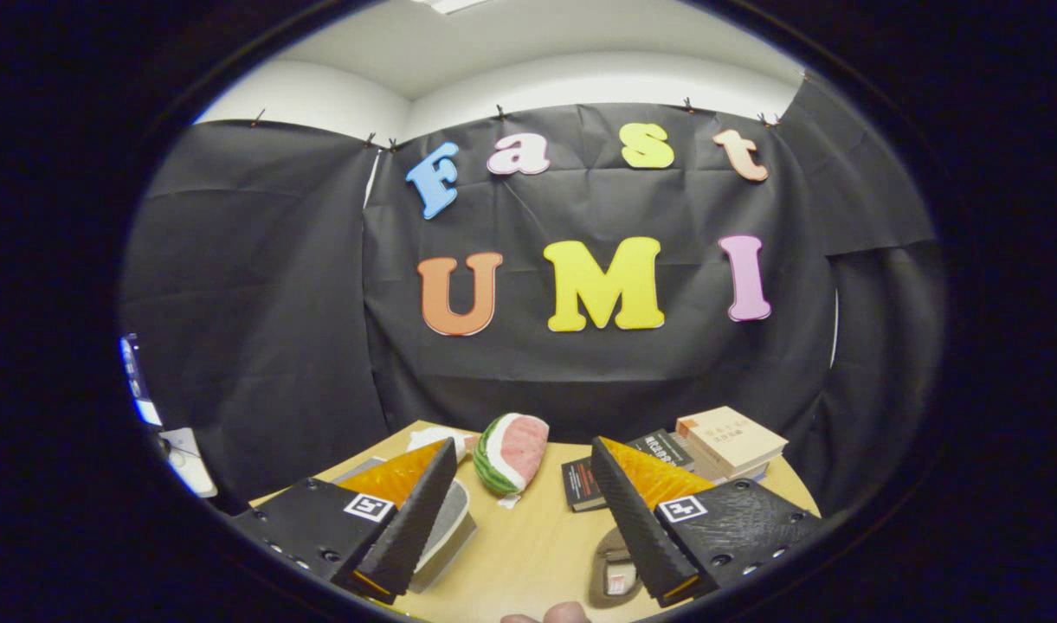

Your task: Open the storage box then place both shoes into the box .Put the left shoe in first, then the right shoe, with the right side of both shoes facing outward in a uniform manner.

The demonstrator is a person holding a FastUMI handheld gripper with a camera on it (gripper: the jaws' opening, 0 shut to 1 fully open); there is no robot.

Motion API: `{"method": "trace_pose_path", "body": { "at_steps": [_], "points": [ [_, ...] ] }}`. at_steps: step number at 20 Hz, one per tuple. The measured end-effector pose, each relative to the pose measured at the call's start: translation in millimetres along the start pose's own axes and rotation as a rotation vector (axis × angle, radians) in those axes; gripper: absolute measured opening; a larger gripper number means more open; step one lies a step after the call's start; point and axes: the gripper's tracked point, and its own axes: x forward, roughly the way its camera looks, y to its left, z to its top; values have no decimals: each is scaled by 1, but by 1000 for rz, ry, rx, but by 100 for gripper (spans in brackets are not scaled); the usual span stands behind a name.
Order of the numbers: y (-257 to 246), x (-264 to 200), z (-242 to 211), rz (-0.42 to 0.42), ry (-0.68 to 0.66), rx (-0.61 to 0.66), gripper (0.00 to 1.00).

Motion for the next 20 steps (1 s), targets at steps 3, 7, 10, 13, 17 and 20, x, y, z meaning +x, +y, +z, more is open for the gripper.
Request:
{"method": "trace_pose_path", "body": {
  "at_steps": [3,7,10,13,17,20],
  "points": [
    [9,12,-23,34,48,67,95],
    [23,30,-54,63,108,109,95],
    [39,43,-79,95,147,133,95],
    [59,56,-111,141,207,194,95],
    [81,70,-154,196,282,223,95],
    [97,70,-184,243,339,239,95]
  ]
}}
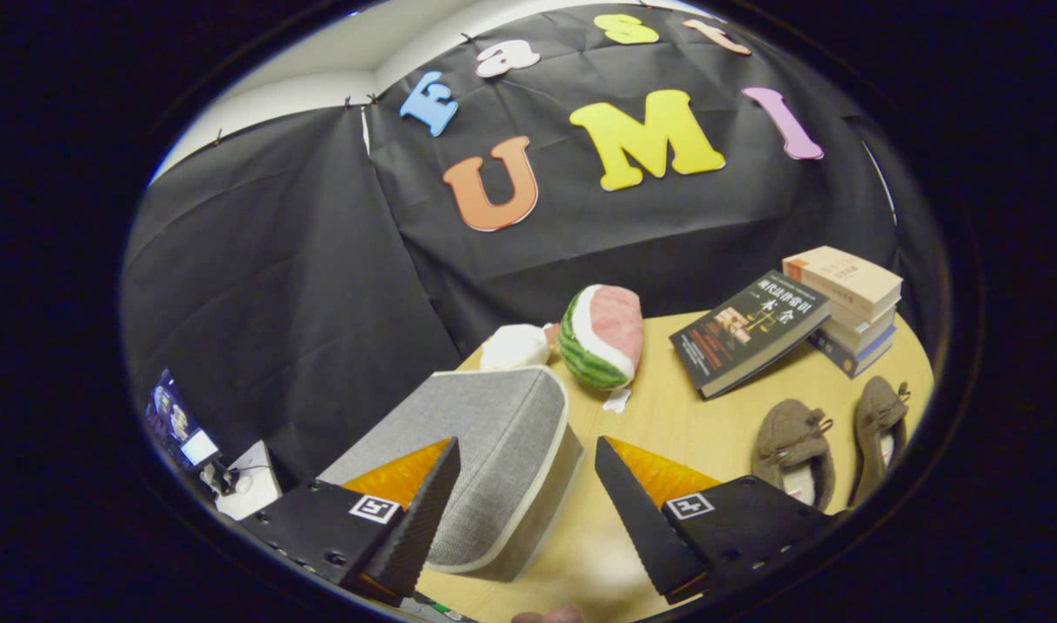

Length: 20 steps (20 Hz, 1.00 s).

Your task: Open the storage box then place both shoes into the box .Put the left shoe in first, then the right shoe, with the right side of both shoes facing outward in a uniform manner.

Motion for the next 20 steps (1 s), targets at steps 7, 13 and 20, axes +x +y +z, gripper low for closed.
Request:
{"method": "trace_pose_path", "body": {
  "at_steps": [7,13,20],
  "points": [
    [4,14,-31,61,66,163,96],
    [23,27,-41,136,110,321,96],
    [32,30,-45,184,183,495,93]
  ]
}}
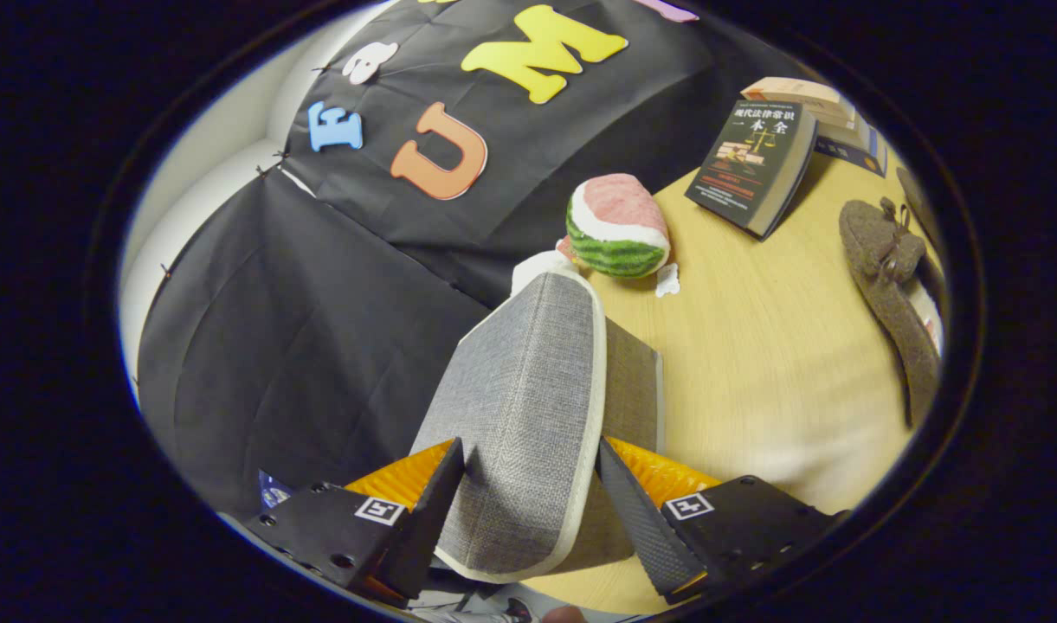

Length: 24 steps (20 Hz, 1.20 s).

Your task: Open the storage box then place both shoes into the box .Put the left shoe in first, then the right shoe, with the right side of both shoes facing outward in a uniform manner.

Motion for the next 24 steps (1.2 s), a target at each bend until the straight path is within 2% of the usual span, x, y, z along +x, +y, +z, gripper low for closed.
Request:
{"method": "trace_pose_path", "body": {
  "at_steps": [2,4,5,6,7,8,10,11,15,19,23,24],
  "points": [
    [0,-10,8,-1,-4,37,82],
    [8,-12,14,7,-7,38,53],
    [7,-39,16,-8,-45,28,39],
    [11,-16,28,-7,-55,17,25],
    [18,-28,29,1,-36,-8,10],
    [26,-24,27,2,-30,-36,8],
    [33,-16,43,-8,-58,-93,8],
    [40,-30,39,-5,-54,-111,0],
    [83,-35,58,5,-66,-214,0],
    [154,-30,72,54,-86,-333,0],
    [229,-3,58,125,-71,-422,1],
    [244,5,53,132,-66,-451,4]
  ]
}}
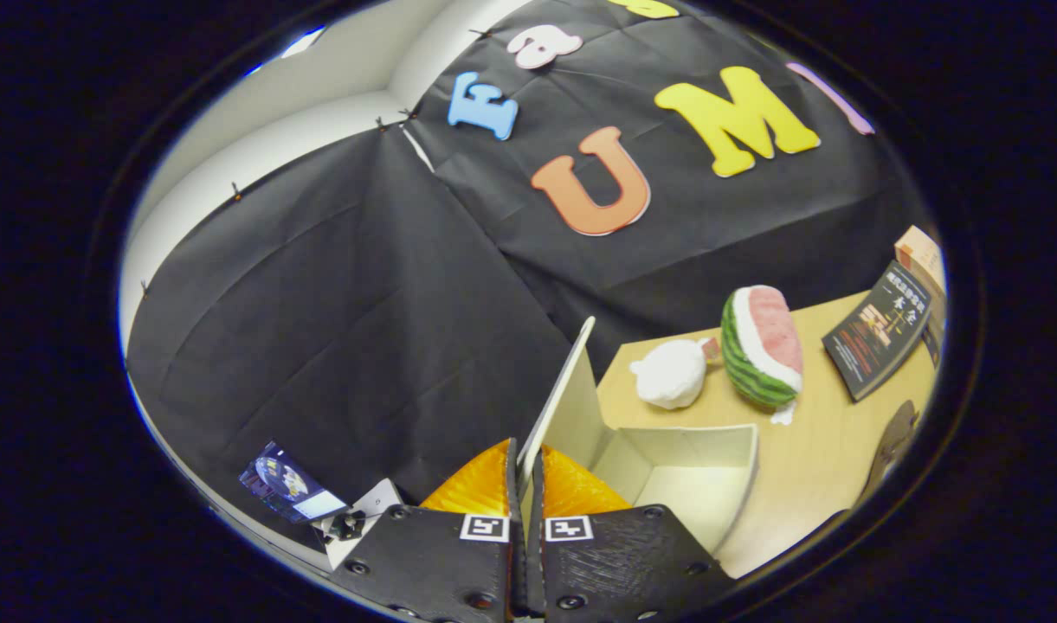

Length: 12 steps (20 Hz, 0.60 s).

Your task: Open the storage box then place both shoes into the box .Put the left shoe in first, then the right shoe, with the right side of both shoes facing outward in a uniform manner.

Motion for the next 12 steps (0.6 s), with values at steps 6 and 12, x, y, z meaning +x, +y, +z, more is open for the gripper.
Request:
{"method": "trace_pose_path", "body": {
  "at_steps": [6,12],
  "points": [
    [56,44,-19,32,29,-143,40],
    [49,36,-26,-27,14,-191,82]
  ]
}}
